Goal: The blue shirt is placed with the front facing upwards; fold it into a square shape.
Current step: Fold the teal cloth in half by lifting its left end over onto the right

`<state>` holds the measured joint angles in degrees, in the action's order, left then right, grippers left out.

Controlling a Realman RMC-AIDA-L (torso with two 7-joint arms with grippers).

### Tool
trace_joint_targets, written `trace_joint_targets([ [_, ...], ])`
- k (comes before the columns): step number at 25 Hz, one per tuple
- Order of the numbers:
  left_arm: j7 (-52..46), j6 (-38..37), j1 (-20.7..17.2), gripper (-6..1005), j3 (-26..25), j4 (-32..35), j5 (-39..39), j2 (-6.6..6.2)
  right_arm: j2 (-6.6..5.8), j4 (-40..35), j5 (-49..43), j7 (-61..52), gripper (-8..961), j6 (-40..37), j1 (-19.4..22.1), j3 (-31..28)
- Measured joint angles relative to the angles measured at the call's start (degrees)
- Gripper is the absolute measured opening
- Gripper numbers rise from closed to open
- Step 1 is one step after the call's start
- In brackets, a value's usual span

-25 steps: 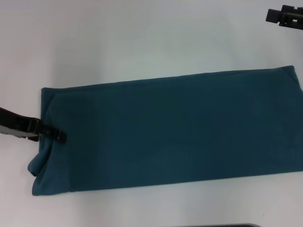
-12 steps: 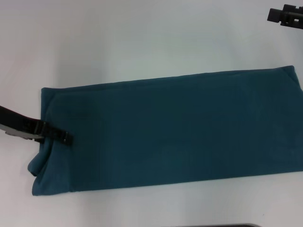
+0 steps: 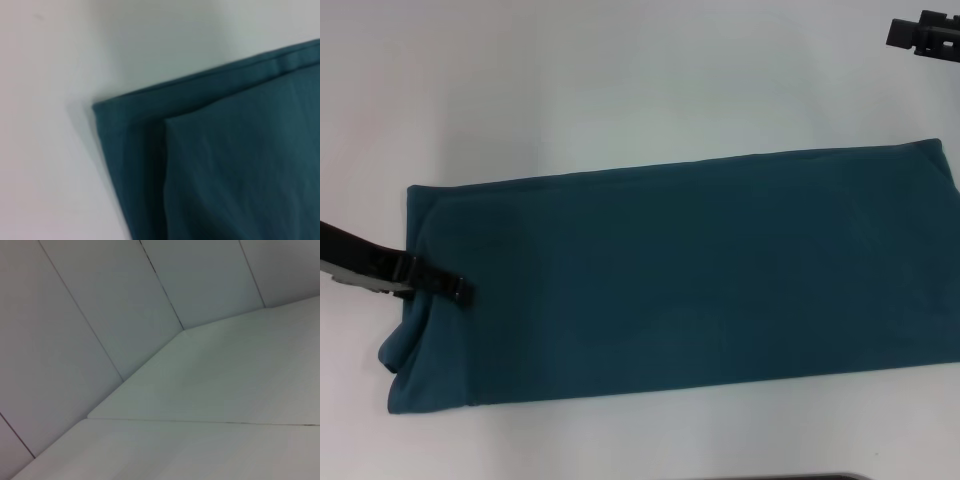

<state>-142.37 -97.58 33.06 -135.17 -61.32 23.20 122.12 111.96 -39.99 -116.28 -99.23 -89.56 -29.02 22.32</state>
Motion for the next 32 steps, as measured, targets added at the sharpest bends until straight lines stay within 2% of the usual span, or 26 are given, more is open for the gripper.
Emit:
trace_joint_targets([
  [9,-0.73,0.13,-0.05,906,-0.36,-0.55,-2.15,-0.91,0.01,0.00,0.00,-0.11,942,0.01,-0.16,0.00],
  [32,-0.24,0.56,1.50,907,-0.01,1.99,-2.46,-0.56,0.01,0.00,0.00,-0.22,941,0.01,-0.36,0.00],
])
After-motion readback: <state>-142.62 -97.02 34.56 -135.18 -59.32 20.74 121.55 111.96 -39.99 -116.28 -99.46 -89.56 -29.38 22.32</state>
